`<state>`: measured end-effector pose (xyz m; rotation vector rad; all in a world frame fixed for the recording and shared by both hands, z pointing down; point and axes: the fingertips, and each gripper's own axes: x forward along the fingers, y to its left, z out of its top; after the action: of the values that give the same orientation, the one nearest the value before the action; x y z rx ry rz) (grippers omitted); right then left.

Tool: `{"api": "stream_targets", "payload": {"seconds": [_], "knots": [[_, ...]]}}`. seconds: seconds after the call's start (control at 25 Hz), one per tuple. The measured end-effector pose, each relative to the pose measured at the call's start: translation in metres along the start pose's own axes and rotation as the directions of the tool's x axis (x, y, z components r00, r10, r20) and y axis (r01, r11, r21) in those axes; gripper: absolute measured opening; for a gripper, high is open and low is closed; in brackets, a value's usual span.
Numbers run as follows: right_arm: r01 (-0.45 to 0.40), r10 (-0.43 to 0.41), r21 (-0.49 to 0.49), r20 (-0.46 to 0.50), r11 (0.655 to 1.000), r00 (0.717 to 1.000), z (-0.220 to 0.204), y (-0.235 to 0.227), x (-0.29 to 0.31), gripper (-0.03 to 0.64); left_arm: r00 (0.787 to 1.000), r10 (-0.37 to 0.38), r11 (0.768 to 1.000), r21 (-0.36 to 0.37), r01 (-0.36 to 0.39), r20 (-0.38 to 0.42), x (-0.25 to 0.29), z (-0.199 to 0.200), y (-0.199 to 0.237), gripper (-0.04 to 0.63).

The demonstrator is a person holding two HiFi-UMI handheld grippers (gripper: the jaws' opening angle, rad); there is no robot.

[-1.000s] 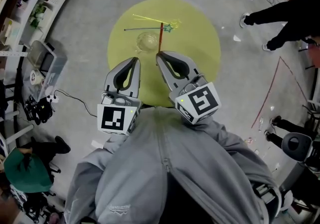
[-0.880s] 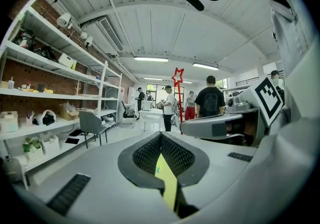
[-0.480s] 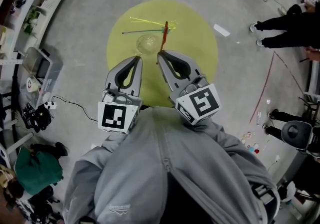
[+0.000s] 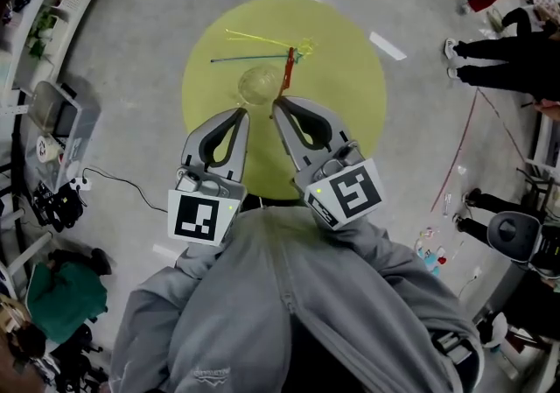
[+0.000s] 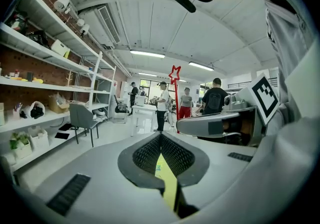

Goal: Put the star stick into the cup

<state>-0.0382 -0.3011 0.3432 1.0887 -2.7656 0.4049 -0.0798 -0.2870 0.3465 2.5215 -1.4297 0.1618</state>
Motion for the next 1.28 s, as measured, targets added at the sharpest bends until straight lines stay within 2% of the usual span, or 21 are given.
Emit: {"api": "stream_targets", "payload": {"seconds": [0.52, 1.28], "knots": [[0.019, -0.02, 0.023, 0.028, 1.0, 0.999, -0.028, -0.036, 0.046, 0.035, 0.998, -0.015, 1.0, -0.007, 0.015, -0.053, 0.037, -0.048, 0.037, 0.017], [0.053, -0.052, 0.043, -0.021, 0.998, 0.998, -0.109, -0.075, 0.089, 0.035, 0.992, -0.054, 0.998, -0.022, 0.051, -0.115, 0.079, -0.13, 0.056, 0.017]]}}
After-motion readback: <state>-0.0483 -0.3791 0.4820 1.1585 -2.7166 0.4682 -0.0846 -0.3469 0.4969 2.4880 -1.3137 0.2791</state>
